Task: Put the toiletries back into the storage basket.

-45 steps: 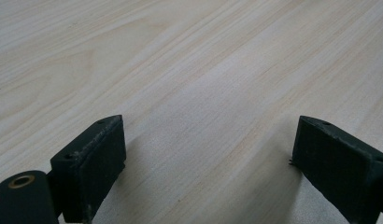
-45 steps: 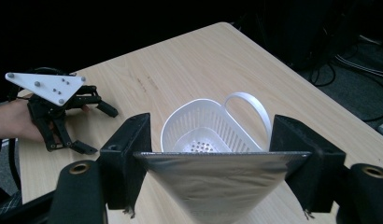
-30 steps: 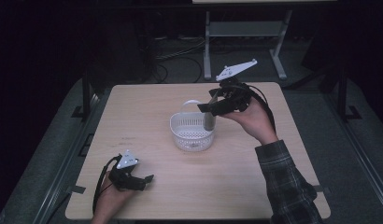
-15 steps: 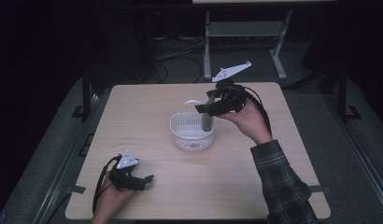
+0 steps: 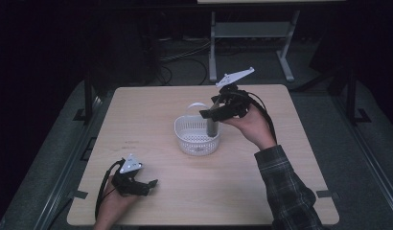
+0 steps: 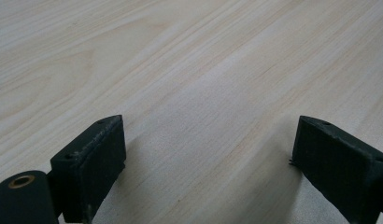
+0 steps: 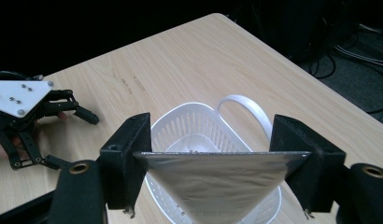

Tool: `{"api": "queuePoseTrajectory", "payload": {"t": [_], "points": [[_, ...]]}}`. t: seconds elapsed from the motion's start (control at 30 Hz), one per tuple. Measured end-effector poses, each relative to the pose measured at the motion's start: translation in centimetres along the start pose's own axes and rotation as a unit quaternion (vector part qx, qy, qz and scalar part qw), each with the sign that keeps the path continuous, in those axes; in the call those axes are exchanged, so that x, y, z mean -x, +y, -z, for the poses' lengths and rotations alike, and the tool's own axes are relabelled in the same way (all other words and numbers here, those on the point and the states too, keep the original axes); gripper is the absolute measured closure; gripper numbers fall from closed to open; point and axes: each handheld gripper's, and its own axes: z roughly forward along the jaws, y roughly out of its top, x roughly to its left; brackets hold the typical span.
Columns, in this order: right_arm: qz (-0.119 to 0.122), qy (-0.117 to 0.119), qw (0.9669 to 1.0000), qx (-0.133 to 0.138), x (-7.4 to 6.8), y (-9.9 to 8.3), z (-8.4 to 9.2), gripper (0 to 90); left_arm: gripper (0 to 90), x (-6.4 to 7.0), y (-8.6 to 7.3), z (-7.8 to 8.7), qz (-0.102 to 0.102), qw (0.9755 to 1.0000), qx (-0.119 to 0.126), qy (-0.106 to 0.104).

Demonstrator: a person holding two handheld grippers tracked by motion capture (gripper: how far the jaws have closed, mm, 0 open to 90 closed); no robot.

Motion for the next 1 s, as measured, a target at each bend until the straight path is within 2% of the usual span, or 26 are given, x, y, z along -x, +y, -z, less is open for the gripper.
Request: {"api": "queuePoseTrajectory", "payload": {"t": [1.0], "points": [[-0.011,0.001,0.9997,-0.021,0.4,-2.2,-2.7,29.9,8.8,0.0,0.0,0.0,-0.002,1.0,-0.002,0.001]]}}
